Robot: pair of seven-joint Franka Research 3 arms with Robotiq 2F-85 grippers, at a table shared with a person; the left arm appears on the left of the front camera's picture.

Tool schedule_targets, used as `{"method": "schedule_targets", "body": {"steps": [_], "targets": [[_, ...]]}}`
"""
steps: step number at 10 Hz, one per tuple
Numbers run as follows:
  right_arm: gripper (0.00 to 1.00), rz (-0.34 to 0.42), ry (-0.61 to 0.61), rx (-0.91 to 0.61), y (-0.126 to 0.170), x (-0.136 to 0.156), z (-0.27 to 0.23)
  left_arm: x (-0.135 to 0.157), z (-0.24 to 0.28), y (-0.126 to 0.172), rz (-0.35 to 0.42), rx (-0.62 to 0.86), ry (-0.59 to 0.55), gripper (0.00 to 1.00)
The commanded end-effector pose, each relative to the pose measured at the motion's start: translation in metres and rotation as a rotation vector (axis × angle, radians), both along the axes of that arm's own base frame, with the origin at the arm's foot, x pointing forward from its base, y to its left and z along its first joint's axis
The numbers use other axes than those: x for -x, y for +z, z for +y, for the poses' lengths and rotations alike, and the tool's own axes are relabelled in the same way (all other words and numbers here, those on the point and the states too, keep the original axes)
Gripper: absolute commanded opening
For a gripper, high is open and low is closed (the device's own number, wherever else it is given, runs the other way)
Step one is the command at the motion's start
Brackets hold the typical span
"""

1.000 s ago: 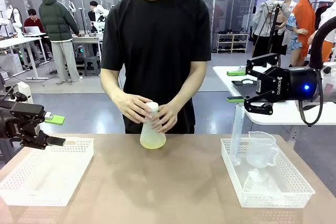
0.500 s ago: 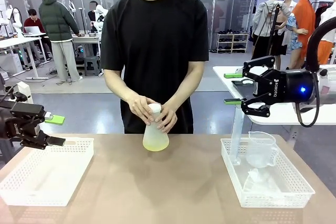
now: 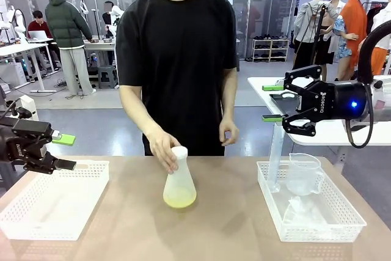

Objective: Prepare the solutions needed for the experiment.
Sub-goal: When the human places the Big flask in the center of the table, pick up the Big flask and place it in the left Organizing basket.

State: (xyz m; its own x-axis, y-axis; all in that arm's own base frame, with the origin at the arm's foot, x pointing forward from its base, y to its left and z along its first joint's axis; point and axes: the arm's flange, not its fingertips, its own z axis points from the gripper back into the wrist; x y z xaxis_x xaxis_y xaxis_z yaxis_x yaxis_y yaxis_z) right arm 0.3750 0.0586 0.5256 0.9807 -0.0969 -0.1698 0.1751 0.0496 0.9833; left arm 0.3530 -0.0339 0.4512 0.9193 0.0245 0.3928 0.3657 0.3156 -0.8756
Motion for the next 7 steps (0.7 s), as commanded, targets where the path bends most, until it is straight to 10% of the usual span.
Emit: {"method": "schedule_targets", "body": {"steps": [1,7], "targets": [[0.63,-0.002,0.001,-0.002,0.0006,0.0,0.0015,0.0001,-0.0026,0.0015,-0.005,0.03,0.004,1.0],[0.63,-0.002,0.001,-0.002,0.0006,0.0,0.0015,0.0001,-0.0026,0.0015,-0.005,0.03,0.004,1.0]]}}
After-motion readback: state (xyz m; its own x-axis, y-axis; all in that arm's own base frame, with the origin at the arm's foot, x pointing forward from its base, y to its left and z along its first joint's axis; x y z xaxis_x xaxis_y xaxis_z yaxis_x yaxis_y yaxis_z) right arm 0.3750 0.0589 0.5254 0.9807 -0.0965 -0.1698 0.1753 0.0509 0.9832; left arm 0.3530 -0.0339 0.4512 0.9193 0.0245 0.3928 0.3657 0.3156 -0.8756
